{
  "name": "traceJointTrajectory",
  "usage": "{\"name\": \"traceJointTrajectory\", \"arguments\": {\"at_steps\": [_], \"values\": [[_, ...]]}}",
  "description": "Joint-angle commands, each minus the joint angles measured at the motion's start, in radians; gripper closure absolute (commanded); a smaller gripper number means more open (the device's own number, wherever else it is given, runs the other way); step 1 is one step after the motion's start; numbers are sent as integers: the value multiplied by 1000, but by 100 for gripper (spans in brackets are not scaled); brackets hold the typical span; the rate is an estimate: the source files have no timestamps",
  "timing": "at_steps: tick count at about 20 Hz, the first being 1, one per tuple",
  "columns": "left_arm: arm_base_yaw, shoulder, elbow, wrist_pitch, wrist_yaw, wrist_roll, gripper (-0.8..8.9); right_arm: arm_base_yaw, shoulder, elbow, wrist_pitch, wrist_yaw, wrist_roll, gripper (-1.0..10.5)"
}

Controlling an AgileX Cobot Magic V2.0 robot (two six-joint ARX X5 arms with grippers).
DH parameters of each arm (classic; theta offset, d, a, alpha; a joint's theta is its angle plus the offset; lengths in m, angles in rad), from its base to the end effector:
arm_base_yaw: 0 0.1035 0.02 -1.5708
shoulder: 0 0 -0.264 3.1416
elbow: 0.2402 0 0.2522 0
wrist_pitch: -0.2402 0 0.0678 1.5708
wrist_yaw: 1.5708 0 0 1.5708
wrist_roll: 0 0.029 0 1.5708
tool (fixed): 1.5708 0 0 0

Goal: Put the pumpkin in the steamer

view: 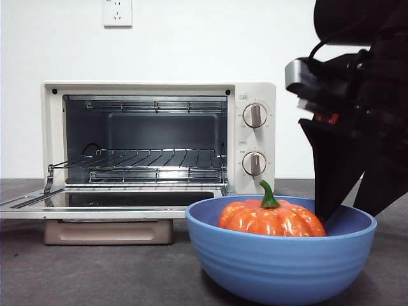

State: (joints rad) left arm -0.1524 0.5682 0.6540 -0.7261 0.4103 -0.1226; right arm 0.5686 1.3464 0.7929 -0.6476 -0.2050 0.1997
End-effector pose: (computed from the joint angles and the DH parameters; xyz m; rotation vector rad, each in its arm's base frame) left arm 0.1090 -0.0285 0.2699 -0.1987 0.6762 -0.5035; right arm 0.1956 0.1320 0.1935 -0.0553 1.2666 0.5514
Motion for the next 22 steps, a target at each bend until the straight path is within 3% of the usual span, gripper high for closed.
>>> {"name": "traceJointTrajectory", "arguments": {"at_steps": [1,4,12,22], "values": [[0,3,10,7,-4,-3,799,12,25,9,15,4,10,750],[0,3,10,2,-72,-3,799,13,32,9,19,4,9,810],[0,3,10,-11,-77,-2,799,13,58,8,39,-5,3,933],[0,3,10,-11,-77,-2,799,37,-5,44,-3,-58,22,934]]}}
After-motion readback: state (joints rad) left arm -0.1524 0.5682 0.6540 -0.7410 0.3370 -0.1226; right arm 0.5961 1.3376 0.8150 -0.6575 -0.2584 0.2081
